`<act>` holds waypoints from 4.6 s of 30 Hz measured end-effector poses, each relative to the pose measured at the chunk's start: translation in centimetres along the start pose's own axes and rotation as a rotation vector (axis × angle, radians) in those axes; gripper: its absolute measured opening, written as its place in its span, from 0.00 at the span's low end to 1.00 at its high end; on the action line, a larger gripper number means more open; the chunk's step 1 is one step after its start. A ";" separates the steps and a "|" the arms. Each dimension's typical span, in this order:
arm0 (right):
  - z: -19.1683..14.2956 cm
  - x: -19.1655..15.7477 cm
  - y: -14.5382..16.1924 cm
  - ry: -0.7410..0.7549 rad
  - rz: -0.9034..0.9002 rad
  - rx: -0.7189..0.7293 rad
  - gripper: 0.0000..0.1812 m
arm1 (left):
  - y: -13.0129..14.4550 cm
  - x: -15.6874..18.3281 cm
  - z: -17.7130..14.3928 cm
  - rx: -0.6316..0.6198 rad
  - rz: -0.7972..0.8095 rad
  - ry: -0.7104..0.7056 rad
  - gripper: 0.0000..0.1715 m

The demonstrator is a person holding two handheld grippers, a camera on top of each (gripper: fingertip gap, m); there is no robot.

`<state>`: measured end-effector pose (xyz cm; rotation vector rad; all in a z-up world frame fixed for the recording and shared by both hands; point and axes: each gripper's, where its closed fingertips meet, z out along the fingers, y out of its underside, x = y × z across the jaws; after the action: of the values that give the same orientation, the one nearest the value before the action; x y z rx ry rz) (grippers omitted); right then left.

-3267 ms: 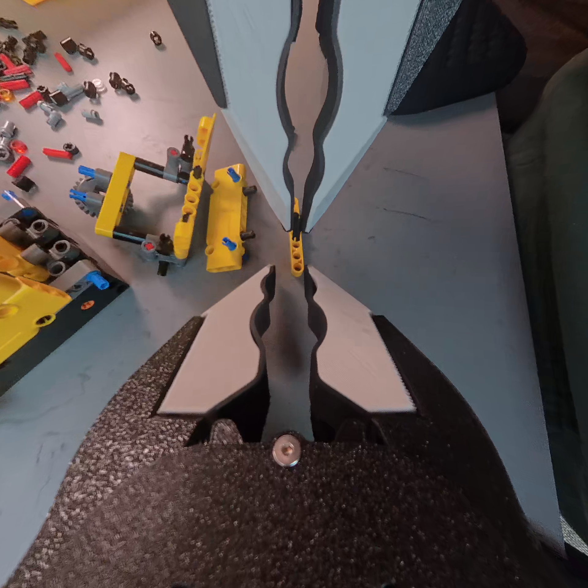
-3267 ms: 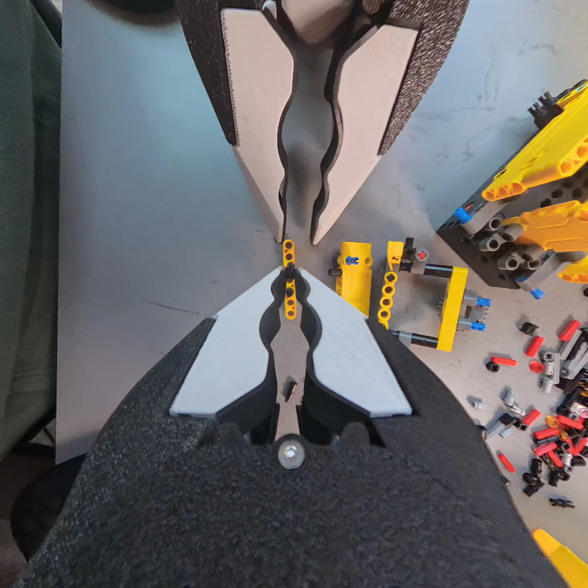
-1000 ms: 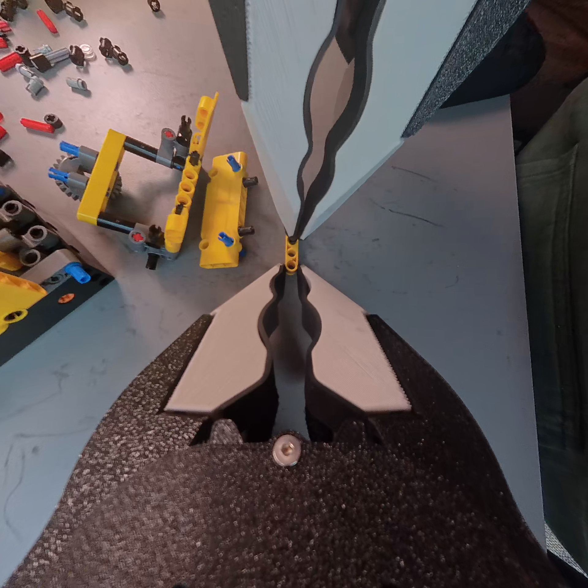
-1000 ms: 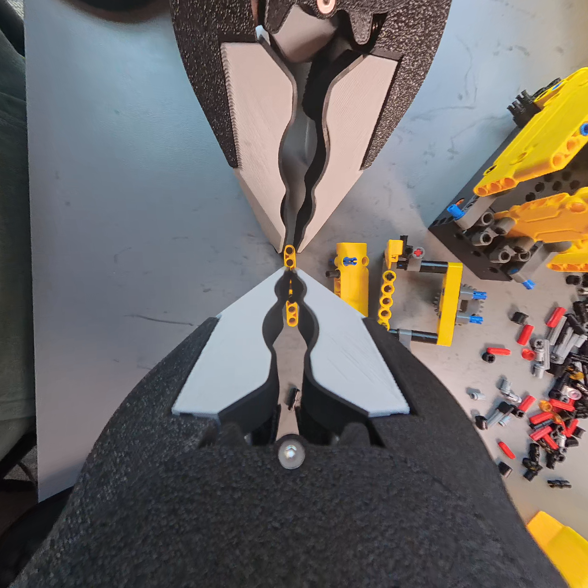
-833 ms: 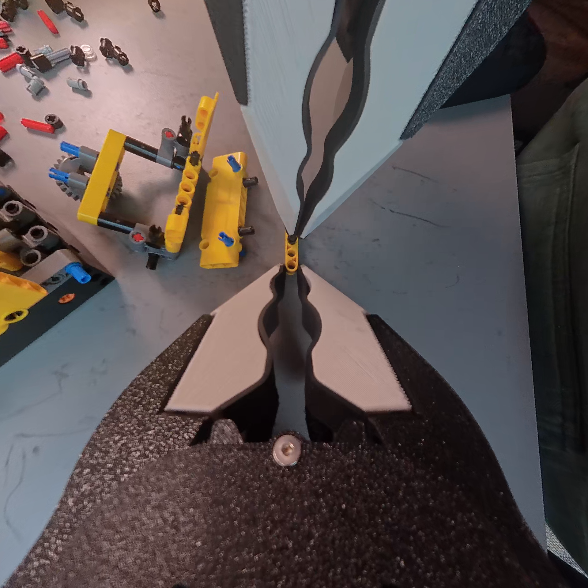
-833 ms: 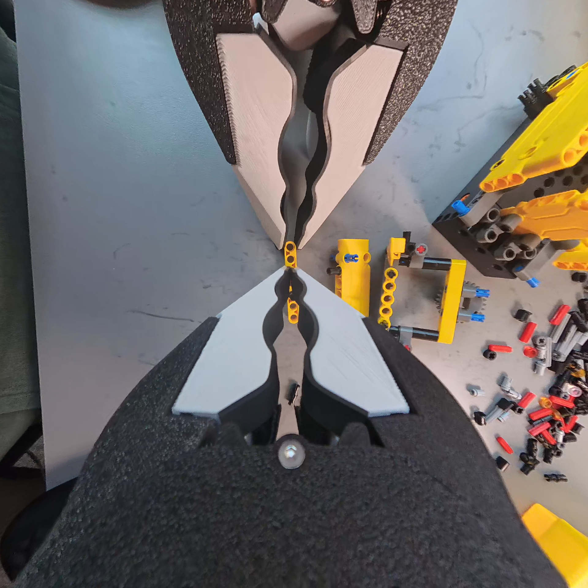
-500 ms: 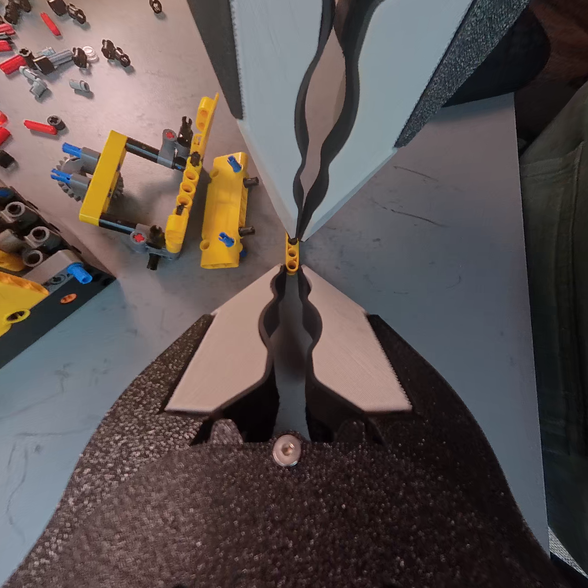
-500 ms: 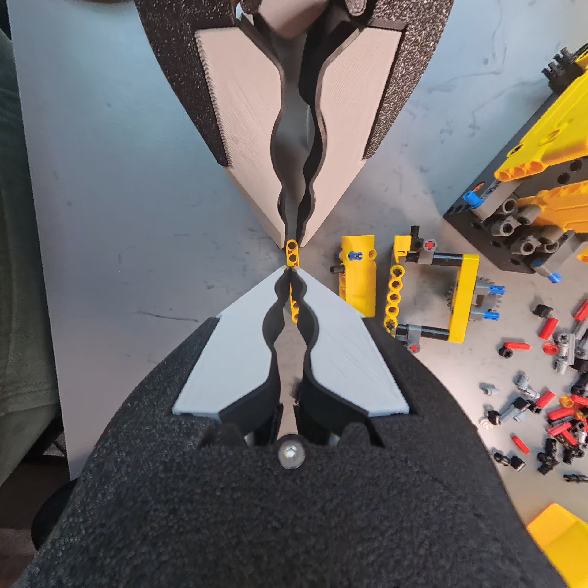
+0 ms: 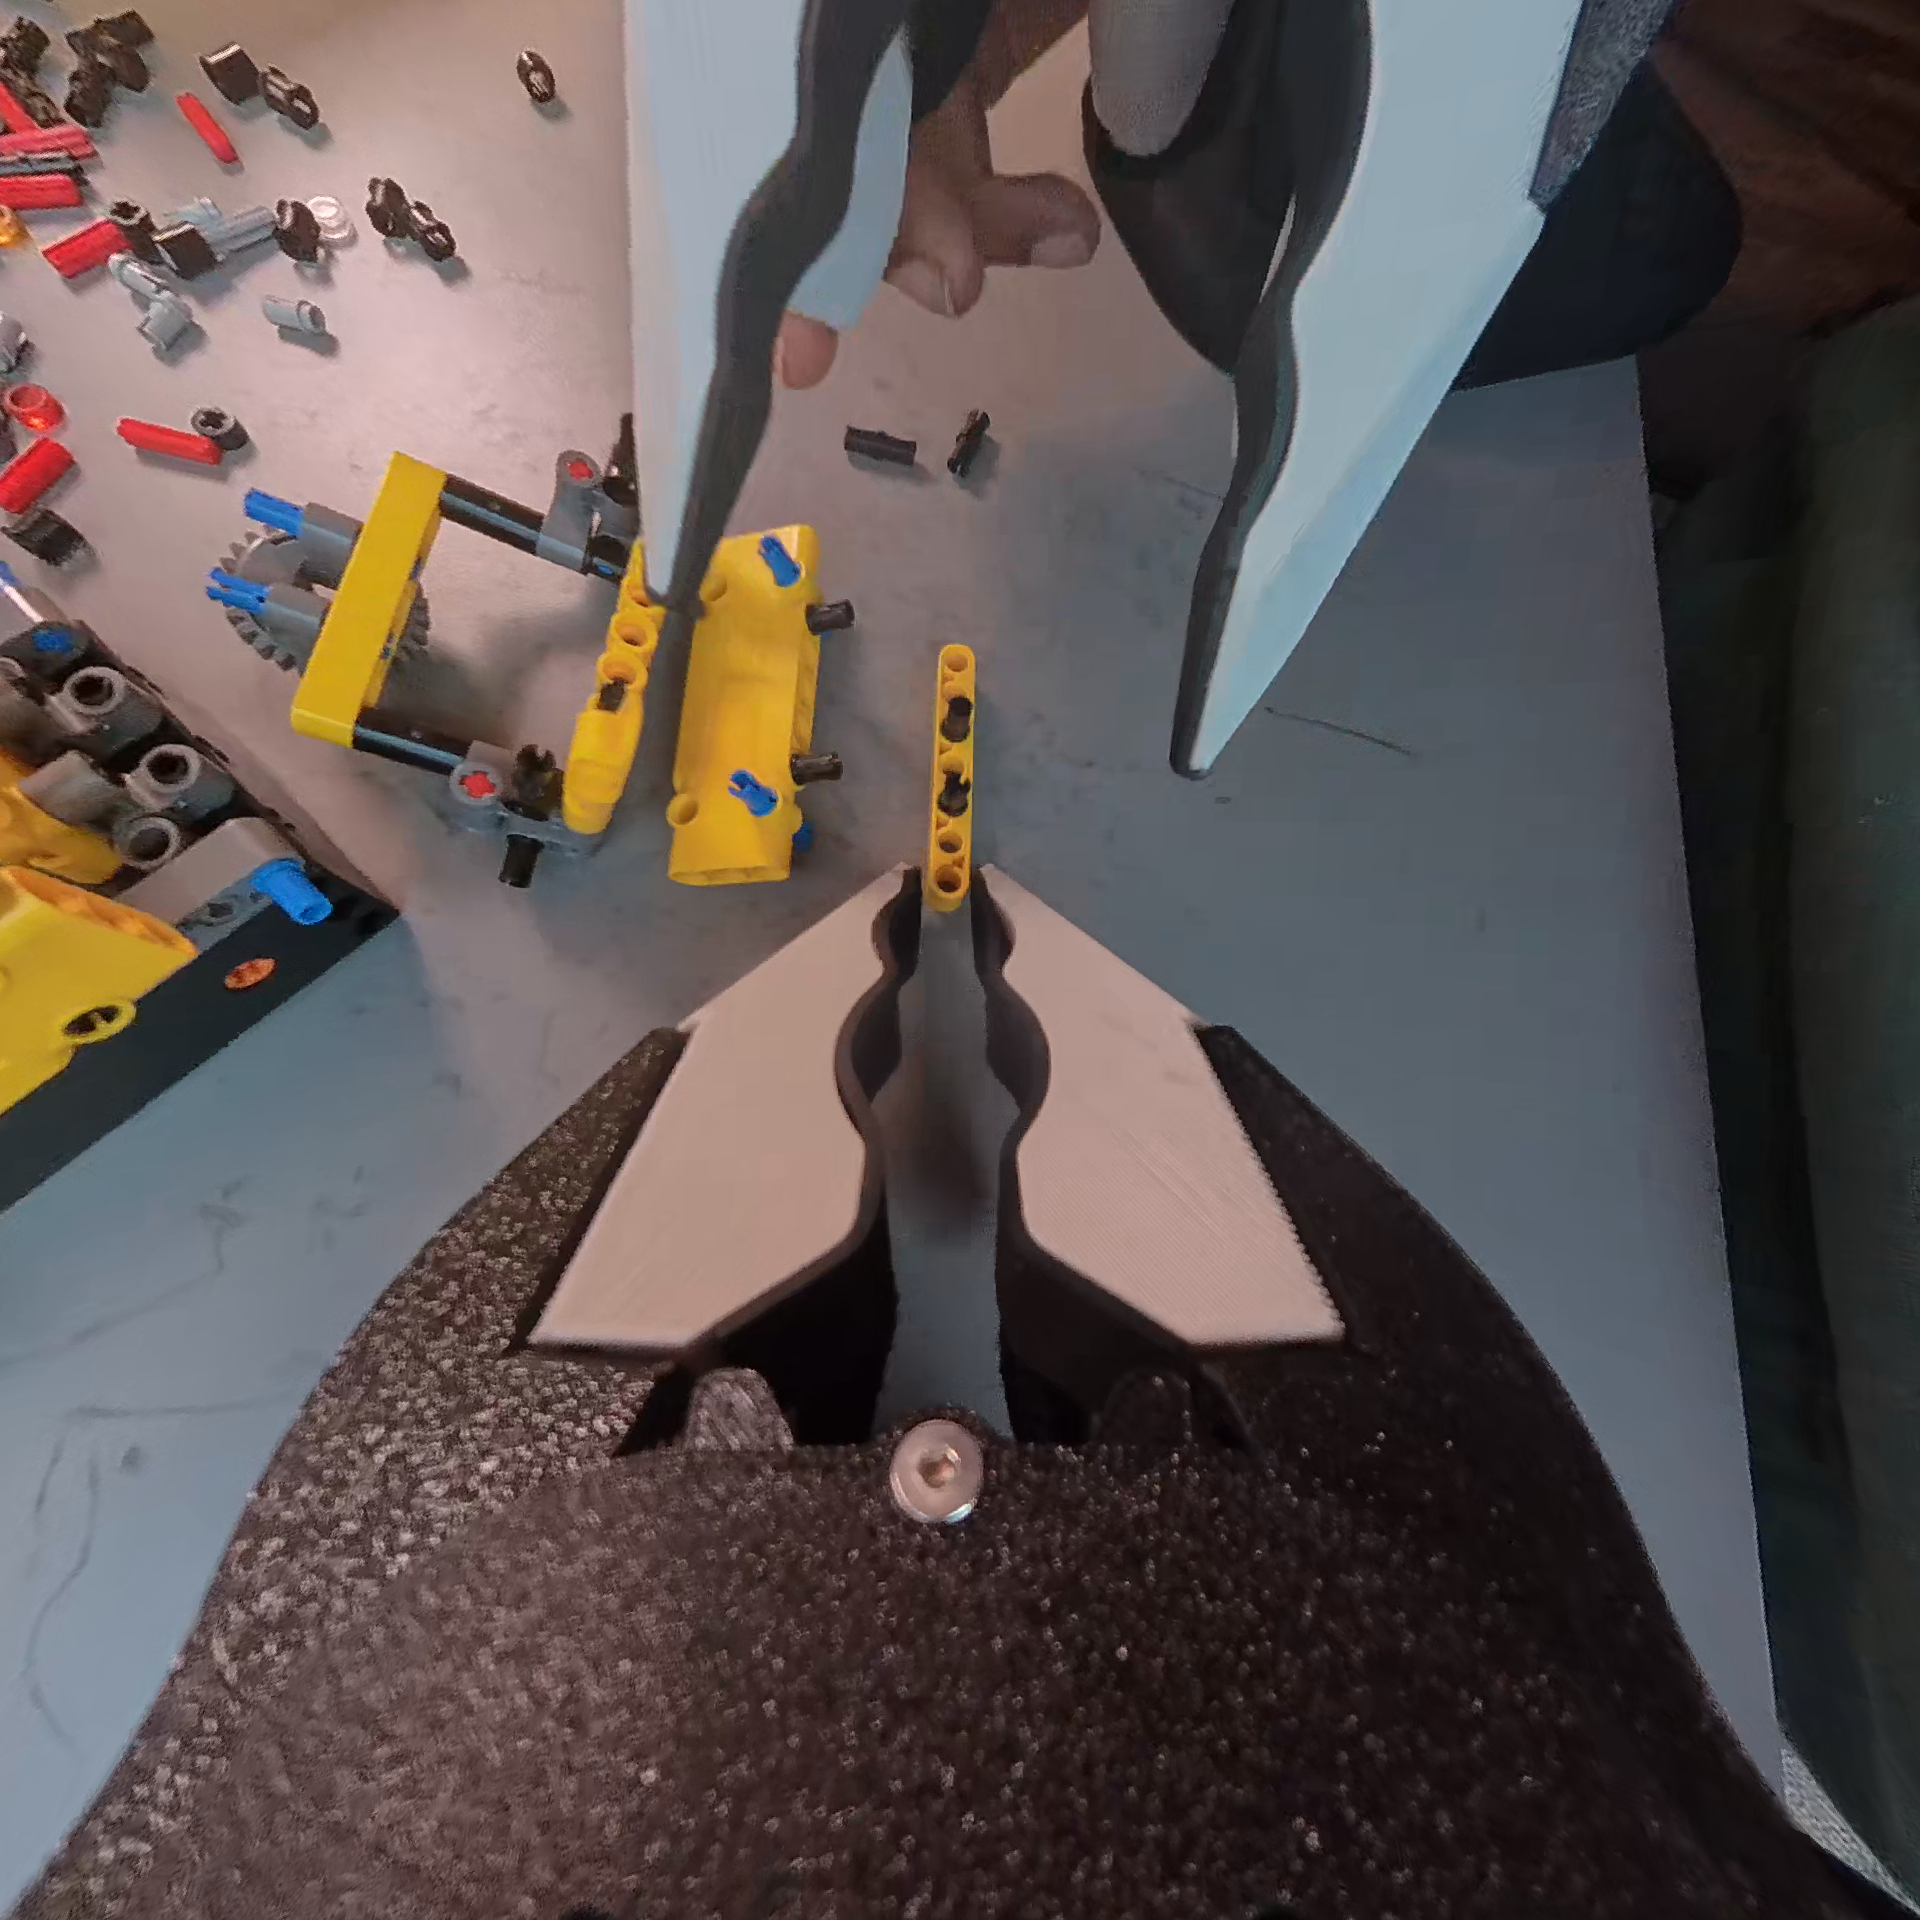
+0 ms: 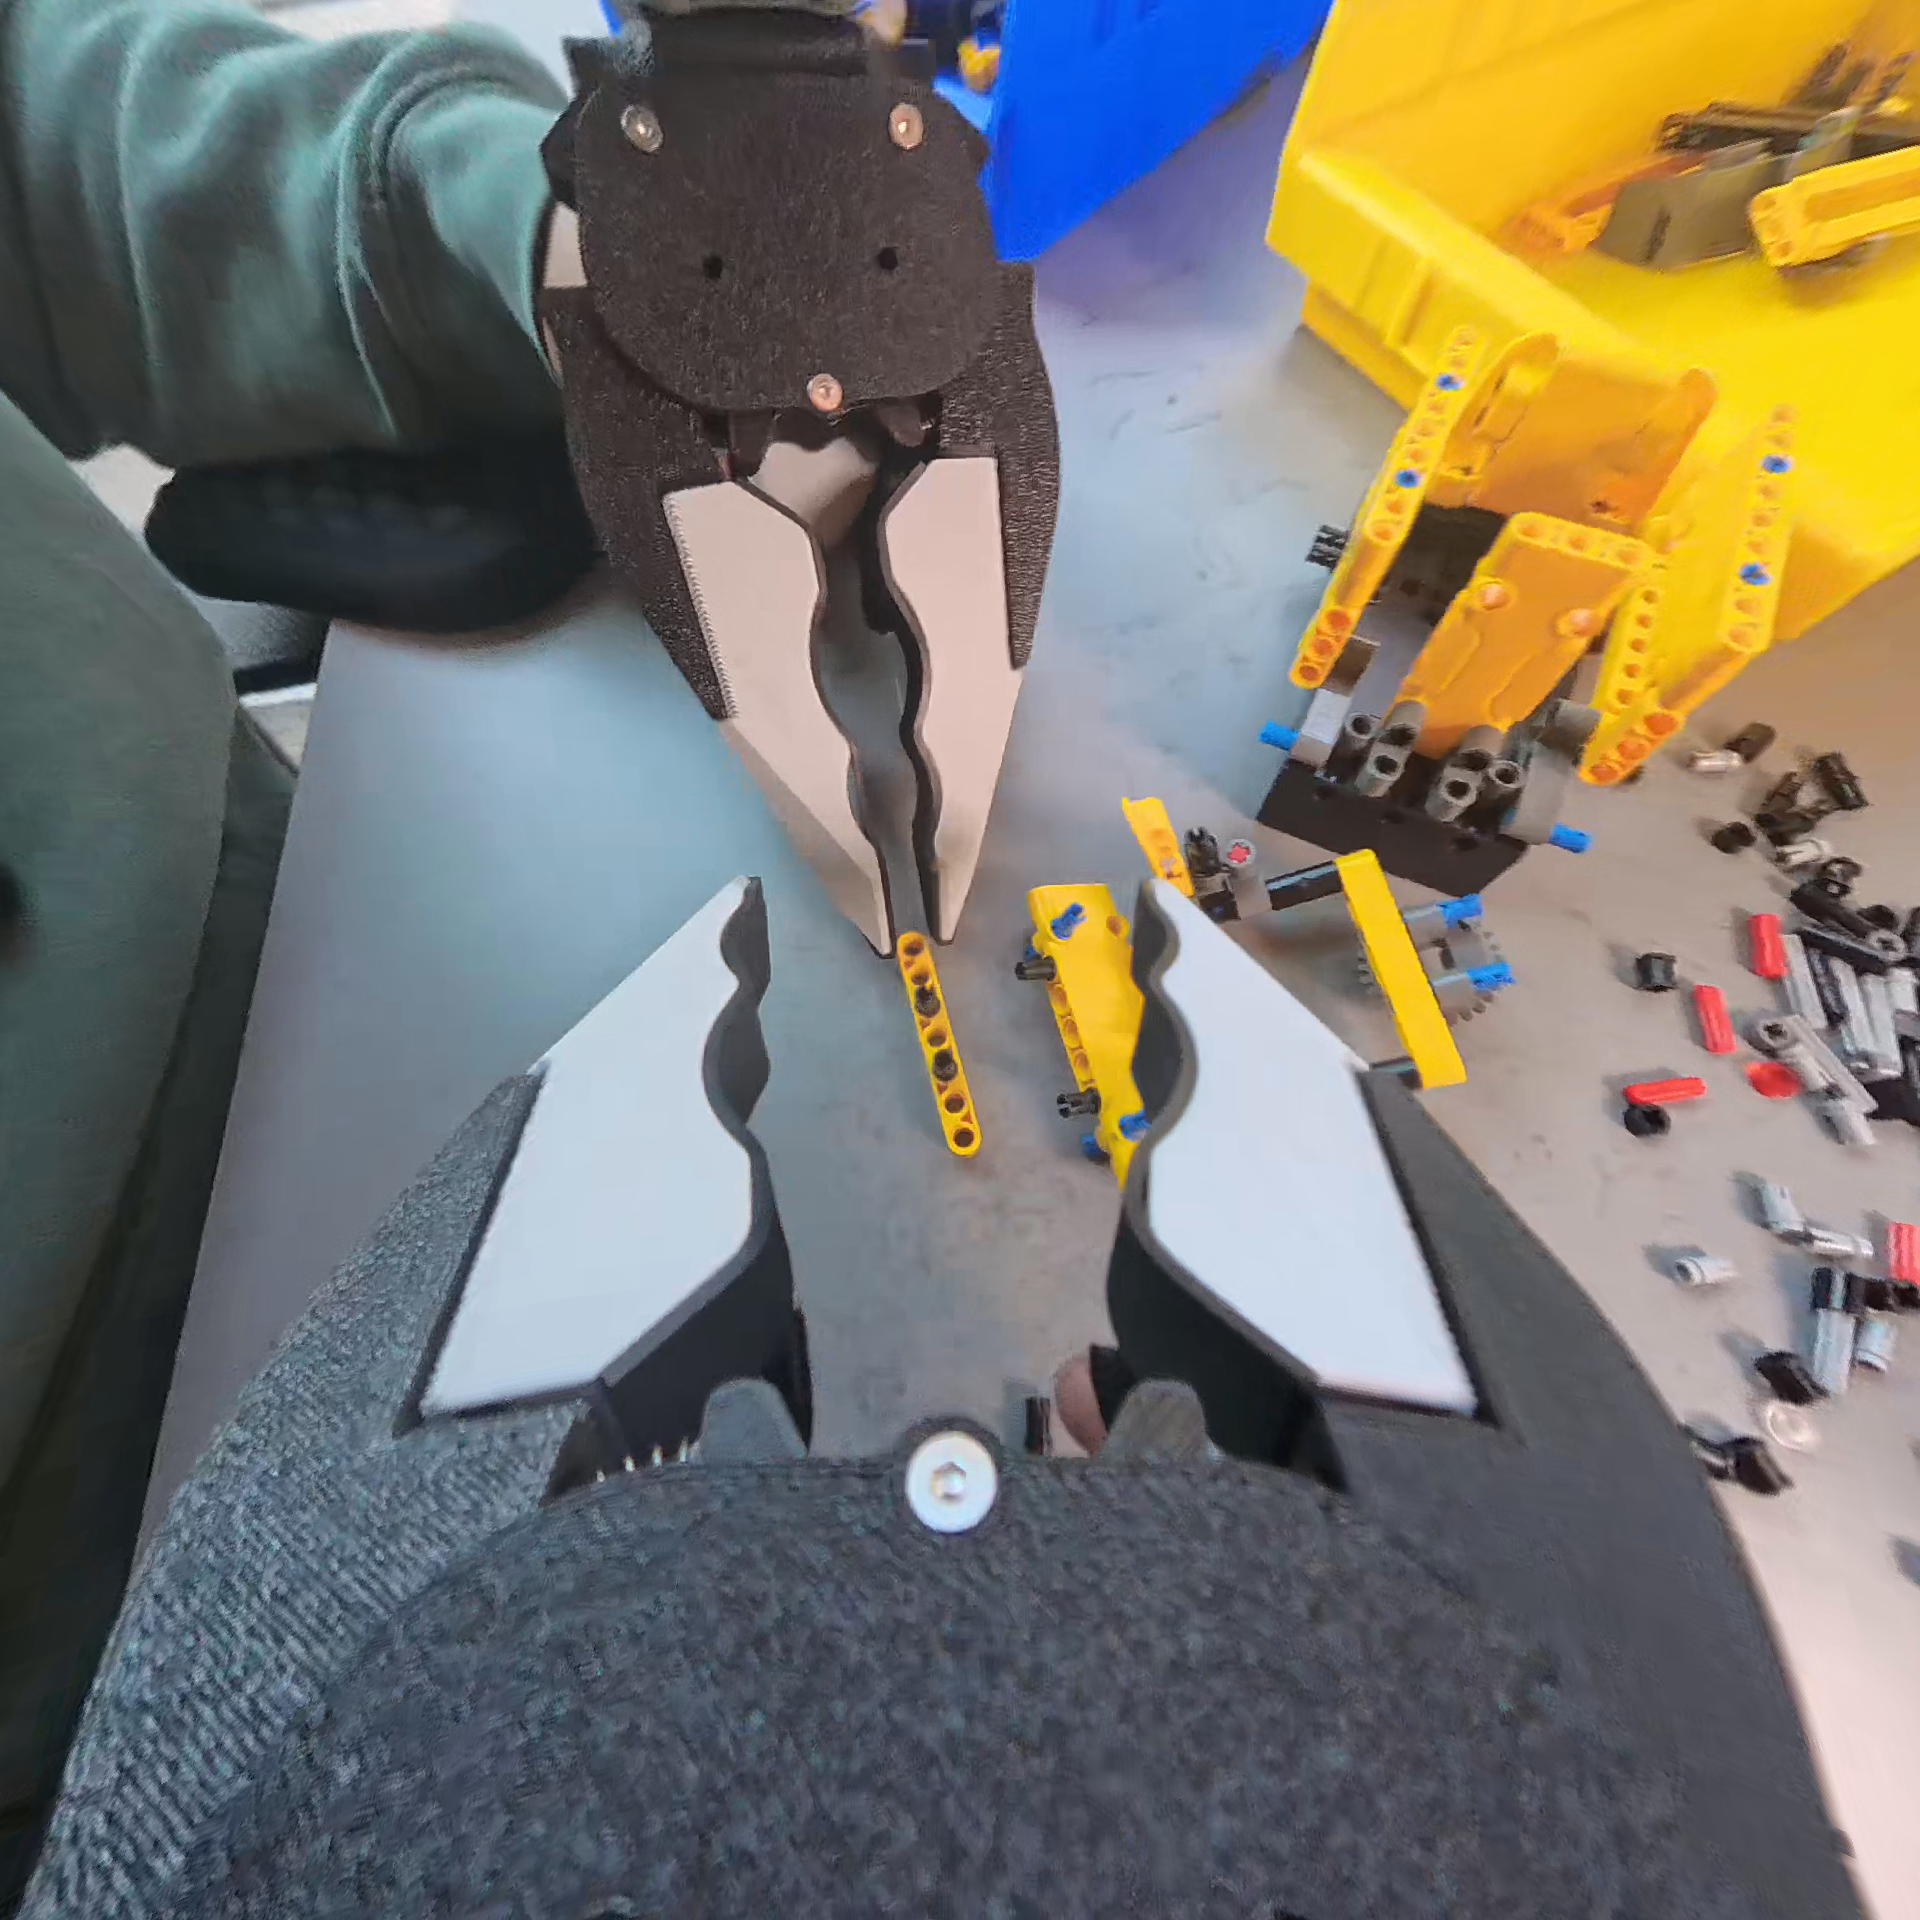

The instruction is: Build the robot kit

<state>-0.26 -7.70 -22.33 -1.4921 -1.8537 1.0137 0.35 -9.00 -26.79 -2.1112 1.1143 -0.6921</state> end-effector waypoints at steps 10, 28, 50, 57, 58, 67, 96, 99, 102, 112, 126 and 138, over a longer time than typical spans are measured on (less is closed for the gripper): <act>-1.9 2.6 -1.7 0.092 0.048 0.274 0.11 | -1.5 -0.1 -0.8 0.102 -0.012 -0.006 0.06; -5.7 5.8 -2.8 0.144 0.192 0.529 0.24 | -6.0 -4.7 -6.2 0.486 -0.026 -0.240 0.18; -6.0 7.0 -2.5 0.223 0.185 0.523 0.16 | -7.5 -6.3 -7.0 0.560 -0.076 -0.297 0.14; -7.1 7.4 -2.6 0.274 0.188 0.574 0.15 | -11.4 -5.9 -6.5 0.418 -0.030 -0.237 0.13; -7.1 7.5 -2.5 0.277 0.193 0.578 0.14 | -12.2 -5.6 -6.4 0.382 0.005 -0.228 0.13; -7.9 8.1 -2.6 0.270 0.242 0.633 0.15 | -19.3 -3.0 -5.2 0.326 0.139 -0.125 0.12; -7.7 8.3 -2.2 0.372 0.185 0.589 0.14 | -16.8 -2.0 -3.7 0.528 -0.050 0.053 0.12; -7.8 8.1 -2.2 0.384 0.141 0.576 0.15 | -16.4 -1.6 -4.9 0.639 -0.093 0.023 0.13; -7.8 8.1 -2.2 0.385 0.117 0.566 0.17 | -14.8 -1.5 -5.6 0.697 -0.127 -0.029 0.13; -6.9 8.9 -1.5 0.384 0.158 0.519 0.30 | -10.9 -5.5 -10.3 0.762 -0.192 -0.288 0.13; -7.5 8.6 -1.8 0.354 0.176 0.546 0.27 | -8.7 -7.3 -8.9 0.631 -0.130 -0.361 0.15; -11.7 12.6 2.7 0.604 0.168 0.274 0.14 | -6.7 -7.1 -5.7 0.450 -0.066 -0.331 0.13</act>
<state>7.56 7.35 -18.44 -1.5783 -1.1387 0.7380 -3.74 -1.76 -19.13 -1.7949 0.6409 -0.5366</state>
